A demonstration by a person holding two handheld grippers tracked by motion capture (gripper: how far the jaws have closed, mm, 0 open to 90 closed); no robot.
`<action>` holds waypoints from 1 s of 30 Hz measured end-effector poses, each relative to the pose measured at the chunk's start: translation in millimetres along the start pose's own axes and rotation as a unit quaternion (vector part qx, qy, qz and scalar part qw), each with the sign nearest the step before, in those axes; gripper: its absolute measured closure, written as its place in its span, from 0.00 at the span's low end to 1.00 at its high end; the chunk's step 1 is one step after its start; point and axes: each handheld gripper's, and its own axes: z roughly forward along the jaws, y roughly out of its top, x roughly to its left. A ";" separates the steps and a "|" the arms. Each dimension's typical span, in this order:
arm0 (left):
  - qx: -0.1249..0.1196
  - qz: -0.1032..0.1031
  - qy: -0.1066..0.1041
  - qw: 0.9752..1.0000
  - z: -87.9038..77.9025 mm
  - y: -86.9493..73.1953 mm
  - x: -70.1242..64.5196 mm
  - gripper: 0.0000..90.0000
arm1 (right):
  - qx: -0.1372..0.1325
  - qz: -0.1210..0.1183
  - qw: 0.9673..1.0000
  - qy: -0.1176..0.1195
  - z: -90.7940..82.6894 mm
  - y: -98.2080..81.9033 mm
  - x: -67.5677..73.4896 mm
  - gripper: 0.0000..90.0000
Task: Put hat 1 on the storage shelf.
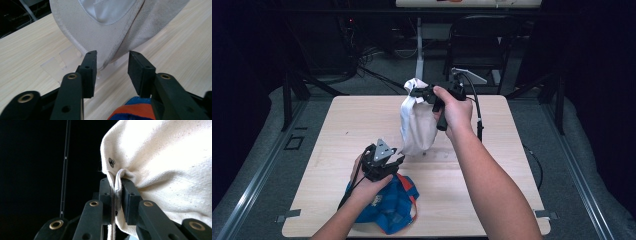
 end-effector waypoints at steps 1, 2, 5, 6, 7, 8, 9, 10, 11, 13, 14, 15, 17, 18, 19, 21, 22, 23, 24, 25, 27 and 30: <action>0.004 0.002 0.003 1.000 2.2 0.2 -0.4 0.68 | 0.002 0.001 1.000 -0.001 -0.2 -0.1 0.1 0.89; 0.004 0.000 0.002 1.000 3.5 0.2 -0.5 0.70 | 0.002 0.000 1.000 0.000 -0.2 -0.3 0.0 0.89; 0.006 0.001 0.003 1.000 6.7 -0.1 0.0 0.81 | 0.002 -0.002 1.000 0.001 -0.4 -1.0 0.3 0.89; 0.007 0.004 0.004 1.000 7.3 -0.2 0.4 0.83 | 0.003 -0.002 1.000 0.001 -0.4 -1.3 0.4 0.89; 0.011 0.006 0.003 1.000 7.5 -0.4 1.2 0.85 | 0.003 -0.002 1.000 0.001 -0.2 -1.5 0.4 0.89; 0.009 0.005 0.003 1.000 7.9 -0.8 1.5 0.87 | 0.002 -0.003 1.000 0.000 0.4 -1.9 0.5 0.89; 0.008 0.006 0.003 1.000 8.1 -1.4 2.2 0.89 | 0.003 -0.003 1.000 0.001 0.7 -2.1 0.5 0.89; 0.008 0.008 0.001 1.000 7.7 -1.8 3.8 0.89 | 0.004 -0.003 1.000 0.001 0.9 -2.5 0.8 0.89; 0.007 0.008 0.000 1.000 7.3 -2.4 4.9 0.90 | 0.005 -0.003 1.000 0.001 1.3 -2.9 1.3 0.89; 0.005 0.008 -0.002 1.000 6.7 -3.4 7.2 0.91 | 0.006 -0.004 1.000 0.002 1.9 -3.5 1.8 0.90; 0.005 0.006 -0.005 1.000 6.3 -4.0 8.7 0.92 | 0.005 -0.003 1.000 0.002 2.5 -3.9 2.3 0.90; 0.004 0.002 -0.008 1.000 5.7 -4.9 10.2 0.92 | 0.006 -0.005 1.000 0.003 2.8 -4.1 2.3 0.90; -0.002 -0.007 -0.012 1.000 5.1 -7.3 11.8 0.92 | 0.009 -0.005 1.000 0.004 4.4 -4.6 2.2 0.90; -0.004 -0.008 -0.012 1.000 5.1 -8.6 12.2 0.93 | 0.010 -0.006 1.000 0.003 5.4 -5.0 2.0 0.90; -0.003 -0.009 -0.013 1.000 4.9 -10.2 12.6 0.93 | 0.011 -0.007 1.000 0.003 6.1 -5.2 1.9 0.90; -0.006 -0.013 -0.013 1.000 5.2 -11.8 13.1 0.93 | 0.013 -0.008 1.000 -0.001 7.6 -5.5 1.6 0.90; -0.005 -0.017 -0.009 1.000 5.1 -13.1 13.8 0.94 | 0.012 -0.006 1.000 -0.002 8.1 -5.7 1.8 0.90; -0.005 -0.021 -0.008 1.000 5.0 -13.4 13.9 0.94 | 0.013 -0.009 1.000 -0.004 8.8 -5.9 1.1 0.90; -0.004 -0.025 -0.010 1.000 4.8 -13.8 14.7 0.94 | 0.015 -0.009 1.000 -0.006 9.1 -6.0 0.9 0.90; -0.005 -0.030 -0.011 0.999 4.8 -14.5 15.3 0.94 | 0.015 -0.010 1.000 -0.007 9.7 -6.2 0.5 0.90; -0.010 -0.039 -0.011 0.999 4.9 -16.9 16.5 0.94 | 0.015 -0.011 1.000 -0.009 10.2 -6.5 -0.3 0.90; -0.020 -0.061 -0.017 0.998 5.2 -22.7 20.2 0.94 | 0.017 -0.013 1.000 -0.014 10.3 -7.0 -2.3 0.90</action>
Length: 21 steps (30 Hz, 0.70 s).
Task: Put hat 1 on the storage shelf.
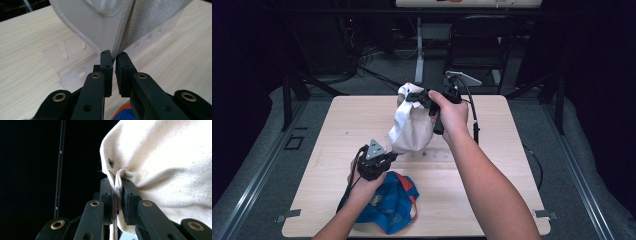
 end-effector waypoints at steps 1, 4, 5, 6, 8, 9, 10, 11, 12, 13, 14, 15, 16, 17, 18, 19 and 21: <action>-0.003 -0.007 -0.002 1.000 0.1 -1.5 1.1 0.94 | 0.000 -0.001 1.000 -0.003 0.1 -0.4 -1.4 0.90; -0.008 -0.032 -0.011 0.999 -0.2 -6.6 5.4 0.94 | 0.001 -0.002 1.000 -0.012 0.8 -1.4 -5.5 0.90; -0.013 -0.040 -0.013 0.999 0.4 -8.2 6.3 0.94 | 0.002 -0.003 1.000 -0.014 0.9 -1.7 -6.8 0.90; -0.008 -0.043 -0.015 0.999 0.4 -8.9 7.4 0.94 | 0.003 -0.002 1.000 -0.016 1.1 -2.0 -8.2 0.90; -0.010 -0.043 -0.014 0.999 1.8 -10.6 7.8 0.94 | 0.006 -0.004 1.000 -0.021 1.2 -2.6 -10.6 0.90; -0.007 -0.043 -0.014 0.999 2.4 -11.2 7.7 0.94 | 0.007 -0.004 1.000 -0.024 1.5 -2.8 -11.6 0.90; -0.004 -0.042 -0.014 0.999 2.9 -12.0 8.0 0.94 | 0.006 -0.006 1.000 -0.027 1.9 -3.1 -12.5 0.91; -0.002 -0.042 -0.016 0.999 3.1 -12.9 8.6 0.94 | 0.007 -0.008 0.999 -0.030 2.0 -3.3 -13.4 0.91; -0.003 -0.044 -0.014 0.999 4.0 -14.1 8.9 0.94 | 0.007 -0.009 0.999 -0.032 2.3 -3.6 -14.4 0.91; -0.001 -0.046 -0.016 0.999 5.0 -15.1 9.5 0.94 | 0.007 -0.009 0.999 -0.033 2.7 -3.8 -15.7 0.91; 0.008 -0.049 -0.019 0.999 5.1 -15.9 10.2 0.94 | 0.008 -0.010 0.999 -0.036 3.1 -4.1 -17.0 0.91; 0.006 -0.050 -0.018 0.999 6.8 -16.9 10.4 0.95 | 0.009 -0.011 0.999 -0.040 4.2 -4.5 -18.9 0.91; 0.013 -0.052 -0.019 0.998 8.6 -18.0 10.3 0.95 | 0.010 -0.011 0.999 -0.044 4.7 -4.8 -20.1 0.91; 0.021 -0.051 -0.018 0.998 10.4 -19.4 10.3 0.95 | 0.011 -0.013 0.998 -0.052 5.7 -5.1 -21.6 0.91; 0.023 -0.052 -0.017 0.998 12.0 -21.3 9.9 0.95 | 0.012 -0.014 0.998 -0.057 6.9 -5.3 -23.6 0.91; 0.026 -0.052 -0.018 0.998 13.5 -23.0 10.1 0.95 | 0.014 -0.015 0.998 -0.062 8.0 -5.6 -25.5 0.91; 0.022 -0.057 -0.019 0.998 14.8 -26.1 10.6 0.95 | 0.015 -0.014 0.998 -0.067 9.7 -5.7 -29.5 0.91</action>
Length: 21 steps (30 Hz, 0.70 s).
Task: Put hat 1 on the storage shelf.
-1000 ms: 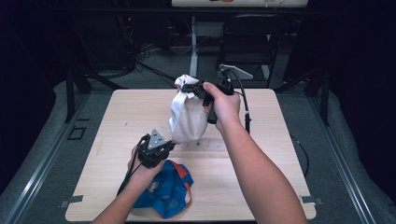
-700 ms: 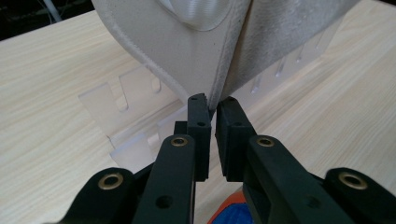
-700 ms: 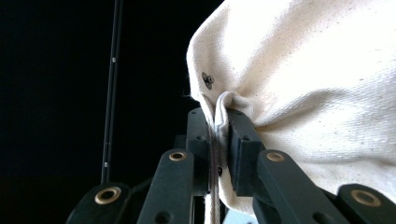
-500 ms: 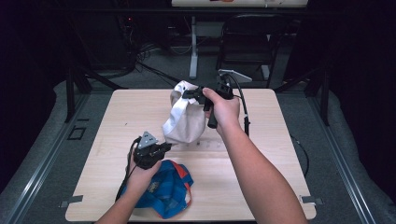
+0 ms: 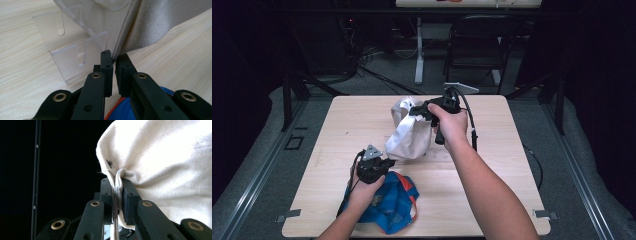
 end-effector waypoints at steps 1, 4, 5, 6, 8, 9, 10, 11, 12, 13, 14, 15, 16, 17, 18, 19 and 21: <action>0.001 0.000 -0.002 1.000 -0.3 -0.1 0.8 0.95 | 0.000 0.003 1.000 0.000 0.4 0.2 -1.6 0.91; 0.001 -0.005 0.000 1.000 -0.6 0.3 0.4 0.94 | -0.002 0.001 1.000 -0.004 0.5 0.3 -5.0 0.90; 0.001 -0.007 0.002 1.000 -1.0 0.6 -0.2 0.94 | -0.005 -0.003 1.000 -0.006 0.1 0.1 -5.5 0.88; 0.002 -0.008 0.003 1.000 -1.9 0.7 -0.4 0.92 | -0.007 -0.005 1.000 -0.007 -0.8 -0.2 -5.4 0.87; -0.003 -0.001 0.008 1.000 -5.5 0.4 -1.6 0.84 | -0.006 -0.009 1.000 -0.002 -3.9 -1.1 -5.7 0.84; -0.002 0.001 0.006 1.000 -7.8 0.6 -1.9 0.82 | -0.006 -0.014 1.000 -0.003 -7.2 -1.7 -5.2 0.81; -0.003 0.004 0.005 1.000 -10.5 0.4 -2.4 0.80 | -0.010 -0.017 1.000 -0.007 -9.2 -2.1 -4.1 0.79; -0.005 0.005 0.005 1.000 -13.8 0.0 -3.1 0.78 | -0.010 -0.031 0.999 -0.015 -12.7 -3.0 -3.8 0.78; -0.009 0.008 0.005 1.000 -17.5 -0.6 -3.2 0.75 | -0.011 -0.039 0.999 -0.022 -16.3 -3.7 -3.1 0.77; -0.011 0.007 0.004 1.000 -21.7 -1.5 -3.1 0.74 | -0.013 -0.046 0.998 -0.028 -20.4 -4.7 -3.1 0.77; -0.011 0.005 0.003 1.000 -25.9 -2.3 -2.5 0.72 | -0.016 -0.053 0.998 -0.032 -25.1 -6.1 -3.2 0.75; -0.013 0.003 0.003 1.000 -29.9 -3.3 -1.6 0.70 | -0.017 -0.062 0.997 -0.036 -30.3 -7.3 -3.5 0.74; -0.013 -0.002 0.002 1.000 -33.9 -4.4 -0.5 0.69 | -0.018 -0.070 0.997 -0.042 -35.7 -8.7 -4.1 0.73; -0.013 -0.002 0.005 1.000 -38.8 -5.8 1.1 0.68 | -0.024 -0.075 0.996 -0.044 -40.5 -10.7 -5.0 0.71; -0.011 -0.001 0.006 1.000 -41.9 -6.6 2.3 0.66 | -0.025 -0.083 0.995 -0.047 -47.2 -13.3 -7.3 0.70; -0.010 -0.003 0.009 1.000 -45.4 -7.9 3.9 0.66 | -0.028 -0.084 0.995 -0.045 -50.4 -15.3 -8.7 0.69; -0.007 -0.010 0.014 1.000 -52.2 -10.8 7.3 0.64 | -0.028 -0.090 0.995 -0.041 -60.5 -21.4 -15.2 0.68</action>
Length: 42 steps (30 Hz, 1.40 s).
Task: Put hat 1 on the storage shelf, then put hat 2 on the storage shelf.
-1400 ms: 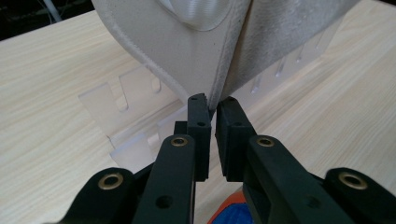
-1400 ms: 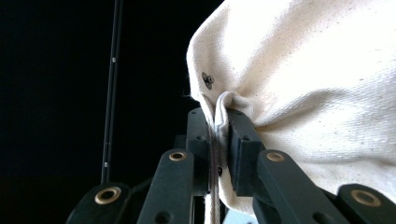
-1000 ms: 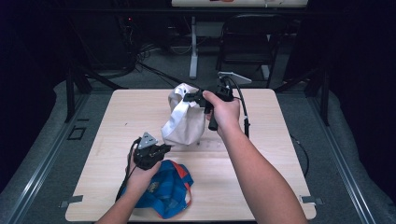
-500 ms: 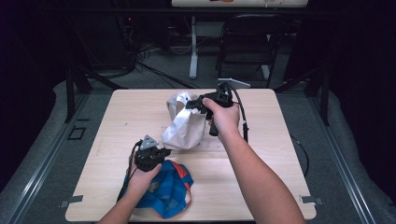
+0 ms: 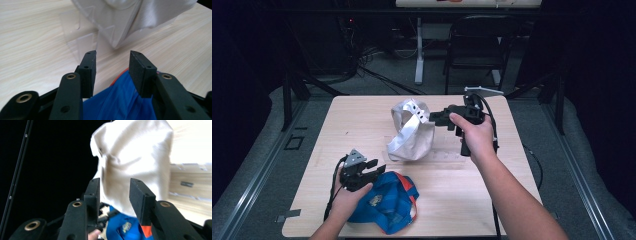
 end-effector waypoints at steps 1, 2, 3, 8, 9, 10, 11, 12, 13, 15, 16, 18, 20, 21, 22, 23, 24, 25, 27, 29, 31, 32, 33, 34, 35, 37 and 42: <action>0.002 0.000 0.003 1.000 -3.3 -1.5 1.5 0.64 | -0.003 -0.001 1.000 0.001 -3.0 -2.7 -2.0 0.67; 0.006 -0.001 0.008 1.000 -6.5 -3.4 2.6 0.63 | -0.008 -0.006 1.000 0.002 -7.0 -6.2 -5.3 0.66; 0.010 0.002 0.011 1.000 -9.3 -5.4 4.5 0.62 | -0.009 -0.008 1.000 0.002 -10.6 -9.5 -8.1 0.66; 0.013 0.001 0.029 0.999 -21.6 -16.6 11.1 0.58 | -0.012 -0.033 0.999 0.000 -24.8 -26.8 -21.7 0.65; 0.016 0.002 0.034 0.999 -23.2 -17.9 12.3 0.57 | -0.015 -0.041 0.999 -0.004 -26.3 -32.0 -24.3 0.65; 0.019 -0.002 0.041 0.999 -25.2 -20.2 14.2 0.57 | -0.013 -0.051 0.999 -0.010 -27.2 -35.1 -25.9 0.65; 0.018 -0.006 0.044 0.999 -26.4 -21.6 15.3 0.57 | -0.013 -0.063 0.998 -0.020 -28.1 -40.7 -28.6 0.64; 0.016 -0.009 0.046 0.999 -28.3 -23.6 17.1 0.56 | -0.012 -0.071 0.997 -0.025 -28.4 -44.2 -30.7 0.64; 0.016 -0.012 0.047 0.999 -30.2 -25.8 19.0 0.56 | -0.012 -0.076 0.997 -0.030 -27.9 -48.8 -33.4 0.64; 0.009 -0.019 0.045 0.999 -32.7 -30.5 22.8 0.57 | -0.007 -0.082 0.996 -0.031 -26.2 -57.1 -41.0 0.64; 0.007 -0.024 0.048 0.999 -33.9 -32.5 24.1 0.57 | -0.005 -0.083 0.996 -0.032 -25.4 -60.8 -44.8 0.64; 0.008 -0.029 0.054 0.998 -35.8 -35.8 26.6 0.57 | -0.003 -0.086 0.996 -0.033 -22.6 -68.1 -53.4 0.64; 0.006 -0.031 0.058 0.998 -37.5 -39.4 28.1 0.57 | 0.003 -0.092 0.995 -0.039 -18.8 -75.7 -61.6 0.64; 0.008 -0.032 0.061 0.998 -38.0 -40.6 28.4 0.58 | 0.007 -0.095 0.995 -0.037 -17.0 -79.5 -66.2 0.64; 0.010 -0.034 0.063 0.997 -38.7 -42.8 29.2 0.58 | 0.009 -0.097 0.995 -0.038 -15.5 -82.4 -69.5 0.64; 0.011 -0.035 0.063 0.997 -39.0 -44.3 29.8 0.58 | 0.013 -0.097 0.995 -0.036 -13.3 -87.3 -74.6 0.64; 0.015 -0.035 0.063 0.997 -39.5 -45.7 30.3 0.58 | 0.012 -0.099 0.994 -0.036 -11.8 -91.6 -78.5 0.64; 0.018 -0.033 0.065 0.997 -40.0 -46.9 30.9 0.59 | 0.009 -0.101 0.994 -0.035 -10.2 -95.8 -82.3 0.65; 0.020 -0.032 0.071 0.997 -41.8 -49.5 31.8 0.59 | 0.011 -0.106 0.994 -0.036 -6.5 -103.9 -89.4 0.65; 0.020 -0.032 0.075 0.996 -43.7 -51.3 33.1 0.59 | 0.014 -0.111 0.993 -0.035 -2.4 -112.0 -95.0 0.66; 0.018 -0.036 0.080 0.996 -46.1 -53.3 34.7 0.59 | 0.016 -0.117 0.992 -0.037 1.6 -119.9 -99.3 0.66; 0.020 -0.039 0.080 0.996 -47.3 -54.1 35.4 0.59 | 0.017 -0.120 0.992 -0.039 4.0 -123.7 -101.6 0.66; 0.020 -0.039 0.081 0.996 -48.2 -54.8 36.3 0.59 | 0.020 -0.121 0.992 -0.037 6.7 -127.4 -103.6 0.66; 0.018 -0.041 0.083 0.996 -48.6 -55.7 36.6 0.59 | 0.026 -0.124 0.991 -0.033 9.2 -130.8 -105.6 0.66; 0.019 -0.042 0.084 0.995 -49.5 -56.2 37.2 0.59 | 0.027 -0.124 0.991 -0.034 12.2 -134.1 -107.3 0.66; 0.019 -0.044 0.084 0.995 -50.7 -57.3 37.8 0.59 | 0.035 -0.122 0.992 -0.027 18.5 -139.5 -110.9 0.66; 0.019 -0.044 0.087 0.995 -52.0 -60.3 36.9 0.58 | 0.057 -0.125 0.990 -0.028 33.2 -147.0 -113.2 0.66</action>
